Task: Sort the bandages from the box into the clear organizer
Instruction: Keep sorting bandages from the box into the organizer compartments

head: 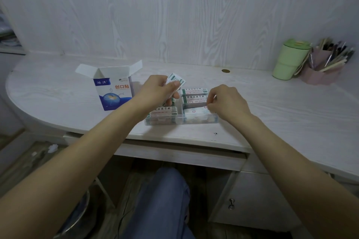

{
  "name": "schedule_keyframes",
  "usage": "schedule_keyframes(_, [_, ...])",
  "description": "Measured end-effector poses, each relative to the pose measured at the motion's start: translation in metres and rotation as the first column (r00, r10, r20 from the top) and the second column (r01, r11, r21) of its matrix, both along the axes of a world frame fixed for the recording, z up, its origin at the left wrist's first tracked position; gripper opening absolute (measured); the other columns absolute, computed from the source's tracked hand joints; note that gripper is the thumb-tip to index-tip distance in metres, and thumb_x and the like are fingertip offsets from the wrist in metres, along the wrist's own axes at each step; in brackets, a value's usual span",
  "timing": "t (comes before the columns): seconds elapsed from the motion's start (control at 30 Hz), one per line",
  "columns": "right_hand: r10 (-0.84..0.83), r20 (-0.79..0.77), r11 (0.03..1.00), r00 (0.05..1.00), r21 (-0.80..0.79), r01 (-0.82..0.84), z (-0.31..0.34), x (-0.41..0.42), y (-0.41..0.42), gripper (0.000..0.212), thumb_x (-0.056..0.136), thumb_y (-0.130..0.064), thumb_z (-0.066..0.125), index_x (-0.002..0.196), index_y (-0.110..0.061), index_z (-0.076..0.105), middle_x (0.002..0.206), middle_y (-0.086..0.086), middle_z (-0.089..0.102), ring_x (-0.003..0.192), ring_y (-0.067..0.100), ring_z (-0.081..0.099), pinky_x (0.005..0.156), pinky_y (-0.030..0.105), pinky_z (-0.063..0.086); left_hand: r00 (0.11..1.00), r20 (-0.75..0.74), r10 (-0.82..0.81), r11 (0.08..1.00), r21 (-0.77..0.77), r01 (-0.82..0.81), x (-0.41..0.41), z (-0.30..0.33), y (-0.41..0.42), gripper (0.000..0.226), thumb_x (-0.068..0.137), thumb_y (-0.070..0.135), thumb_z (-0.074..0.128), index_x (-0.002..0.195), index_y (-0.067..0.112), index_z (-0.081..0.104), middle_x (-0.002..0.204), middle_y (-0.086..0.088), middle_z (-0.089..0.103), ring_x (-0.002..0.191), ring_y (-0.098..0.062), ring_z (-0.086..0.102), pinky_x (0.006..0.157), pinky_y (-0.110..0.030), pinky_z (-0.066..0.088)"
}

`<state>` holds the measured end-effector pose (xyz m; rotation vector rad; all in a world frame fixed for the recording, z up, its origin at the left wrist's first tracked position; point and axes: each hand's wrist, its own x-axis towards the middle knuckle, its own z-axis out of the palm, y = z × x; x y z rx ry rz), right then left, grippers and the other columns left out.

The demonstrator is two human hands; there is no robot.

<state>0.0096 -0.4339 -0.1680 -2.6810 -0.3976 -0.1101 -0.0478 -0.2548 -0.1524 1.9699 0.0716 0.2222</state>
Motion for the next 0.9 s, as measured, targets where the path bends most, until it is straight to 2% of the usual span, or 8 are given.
schedule_keyframes(0.13, [0.008, 0.062, 0.996, 0.998, -0.088, -0.003, -0.001, 0.0, 0.003, 0.018, 0.08, -0.004, 0.058, 0.085, -0.018, 0.068, 0.092, 0.005, 0.066, 0.086, 0.026, 0.062, 0.064, 0.029, 0.041, 1.0, 0.014, -0.001, 1.0, -0.021, 0.001, 0.001, 0.001, -0.001, 0.022, 0.099, 0.022, 0.047, 0.079, 0.016, 0.054, 0.072, 0.003, 0.063, 0.05, -0.009, 0.049, 0.056, -0.024, 0.044])
schedule_keyframes(0.33, [0.034, 0.077, 0.989, 0.996, -0.144, -0.023, -0.004, 0.004, 0.005, 0.017, 0.077, -0.001, 0.06, 0.075, -0.016, 0.068, 0.084, 0.007, 0.069, 0.08, 0.026, 0.062, 0.062, 0.031, 0.047, 1.0, 0.011, -0.008, 1.0, -0.019, 0.008, 0.003, -0.001, -0.002, 0.019, 0.099, 0.025, 0.047, 0.083, 0.018, 0.055, 0.075, 0.005, 0.065, 0.047, -0.004, 0.051, 0.053, -0.02, 0.044])
schedule_keyframes(0.47, [0.056, 0.069, 0.99, 0.996, -0.132, -0.047, -0.005, 0.004, 0.005, 0.016, 0.079, -0.005, 0.061, 0.081, -0.017, 0.071, 0.086, 0.004, 0.069, 0.084, 0.024, 0.062, 0.065, 0.031, 0.048, 1.0, 0.008, -0.005, 1.0, -0.025, 0.006, 0.002, -0.001, -0.001, 0.018, 0.099, 0.025, 0.047, 0.085, 0.018, 0.056, 0.075, 0.005, 0.066, 0.05, -0.007, 0.051, 0.058, -0.024, 0.044])
schedule_keyframes(0.63, [0.148, 0.032, 0.985, 0.988, -0.091, -0.145, -0.001, 0.002, 0.009, 0.014, 0.077, -0.006, 0.065, 0.077, -0.018, 0.072, 0.08, -0.001, 0.07, 0.081, 0.018, 0.062, 0.061, 0.026, 0.043, 1.0, 0.012, 0.001, 1.0, -0.015, -0.001, 0.001, -0.001, -0.001, 0.019, 0.099, 0.026, 0.048, 0.083, 0.018, 0.056, 0.074, 0.006, 0.066, 0.047, -0.004, 0.051, 0.056, -0.021, 0.044])
schedule_keyframes(0.73, [0.18, 0.056, 0.981, 0.982, -0.083, -0.175, -0.001, 0.002, 0.009, 0.012, 0.077, -0.009, 0.066, 0.077, -0.019, 0.072, 0.081, -0.003, 0.07, 0.081, 0.017, 0.062, 0.063, 0.028, 0.046, 1.0, -0.006, -0.026, 0.999, -0.03, 0.026, 0.0, -0.001, 0.001, 0.017, 0.098, 0.027, 0.049, 0.089, 0.017, 0.059, 0.076, 0.005, 0.068, 0.049, -0.003, 0.054, 0.055, -0.019, 0.045])
schedule_keyframes(0.8, [0.18, 0.105, 0.982, 0.978, 0.034, -0.184, 0.001, 0.0, 0.009, 0.008, 0.083, -0.014, 0.065, 0.08, -0.019, 0.071, 0.083, -0.006, 0.069, 0.078, 0.011, 0.061, 0.068, 0.029, 0.049, 0.998, -0.018, -0.056, 0.997, -0.056, 0.055, -0.001, -0.002, 0.003, 0.015, 0.097, 0.027, 0.052, 0.094, 0.015, 0.061, 0.075, 0.004, 0.07, 0.049, -0.004, 0.056, 0.054, -0.018, 0.046])
schedule_keyframes(0.83, [0.182, 0.12, 0.962, 0.976, 0.182, -0.202, 0.004, -0.003, 0.009, 0.008, 0.086, -0.02, 0.065, 0.082, -0.019, 0.072, 0.083, -0.008, 0.069, 0.074, 0.006, 0.059, 0.068, 0.025, 0.048, 0.997, -0.021, -0.068, 0.995, -0.071, 0.066, -0.002, -0.003, 0.003, 0.014, 0.095, 0.026, 0.055, 0.095, 0.014, 0.062, 0.075, 0.004, 0.07, 0.05, -0.005, 0.057, 0.055, -0.018, 0.048])
schedule_keyframes(0.9, [0.193, 0.061, 0.829, 0.979, 0.524, -0.196, 0.012, -0.012, 0.011, 0.02, 0.09, -0.033, 0.061, 0.085, -0.016, 0.071, 0.081, -0.006, 0.07, 0.064, 0.003, 0.059, 0.06, 0.02, 0.045, 0.996, -0.018, -0.082, 0.993, -0.088, 0.08, -0.004, -0.004, 0.003, 0.013, 0.089, 0.023, 0.064, 0.094, 0.011, 0.064, 0.072, 0.002, 0.071, 0.051, -0.008, 0.058, 0.056, -0.021, 0.05])
